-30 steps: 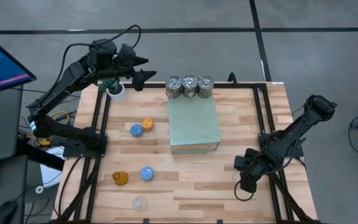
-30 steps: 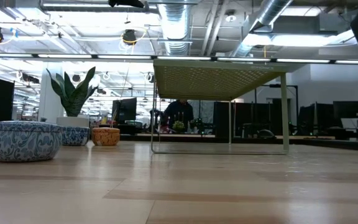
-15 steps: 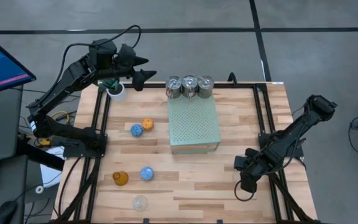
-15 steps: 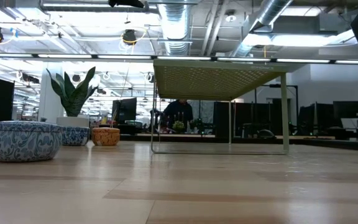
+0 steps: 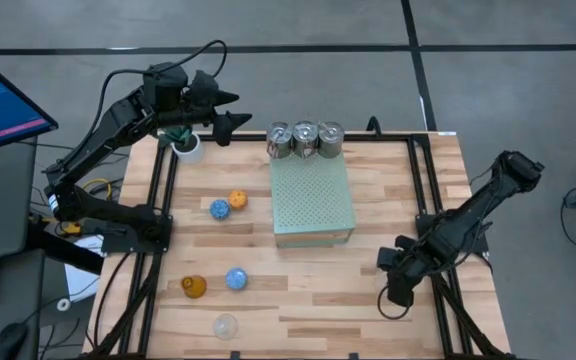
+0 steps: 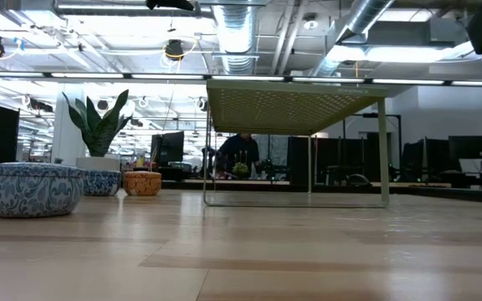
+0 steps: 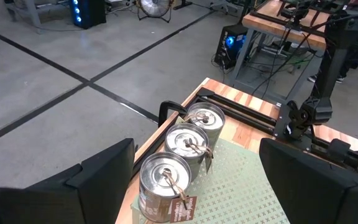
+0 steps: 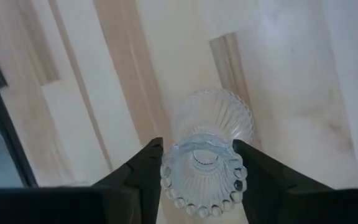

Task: Pick & Place candle stick holders
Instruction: Put the right transparent candle holder on the shelf, then put the yellow candle holder on the shelf

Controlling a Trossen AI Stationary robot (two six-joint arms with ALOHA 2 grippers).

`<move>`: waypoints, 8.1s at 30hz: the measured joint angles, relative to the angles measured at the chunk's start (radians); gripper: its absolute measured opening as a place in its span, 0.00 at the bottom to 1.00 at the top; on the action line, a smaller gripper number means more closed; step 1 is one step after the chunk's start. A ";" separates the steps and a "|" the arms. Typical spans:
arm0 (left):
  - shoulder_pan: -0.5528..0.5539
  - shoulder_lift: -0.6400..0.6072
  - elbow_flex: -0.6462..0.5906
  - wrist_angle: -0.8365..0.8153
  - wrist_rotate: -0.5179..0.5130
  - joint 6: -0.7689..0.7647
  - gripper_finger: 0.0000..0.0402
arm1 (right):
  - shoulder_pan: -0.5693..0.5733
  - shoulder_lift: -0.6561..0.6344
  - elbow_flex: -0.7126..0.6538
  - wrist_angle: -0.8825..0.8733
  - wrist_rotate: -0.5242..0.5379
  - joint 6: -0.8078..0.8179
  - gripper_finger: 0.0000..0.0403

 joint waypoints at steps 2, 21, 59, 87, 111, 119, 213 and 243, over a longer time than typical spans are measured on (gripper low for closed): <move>0.000 0.000 0.000 0.000 0.000 0.000 0.86 | -0.017 -0.027 0.000 -0.018 0.001 0.000 0.38; 0.000 0.000 0.000 0.005 0.000 0.000 0.86 | -0.471 -0.249 0.252 -0.499 0.051 -0.327 0.38; 0.000 0.000 0.000 0.011 0.000 0.000 0.86 | -1.074 0.363 0.927 -0.406 -0.117 -1.250 0.38; 0.000 0.000 0.000 0.012 0.000 0.000 0.86 | -1.132 0.412 0.928 -0.419 -0.162 -1.282 0.39; 0.000 0.000 0.000 0.012 0.000 0.027 0.86 | -1.132 0.412 0.928 -0.367 -0.161 -1.282 0.48; 0.000 0.000 0.000 0.012 0.000 0.027 0.86 | -1.132 0.411 0.928 -0.367 -0.211 -1.275 0.51; -1.499 -0.013 -0.739 -0.338 -0.330 -1.239 0.86 | -1.011 0.402 1.400 -0.697 -0.203 -1.211 0.64; -1.512 -0.013 -0.850 -0.225 -0.299 -1.242 0.86 | -1.010 0.402 1.400 -0.715 -0.207 -1.222 0.64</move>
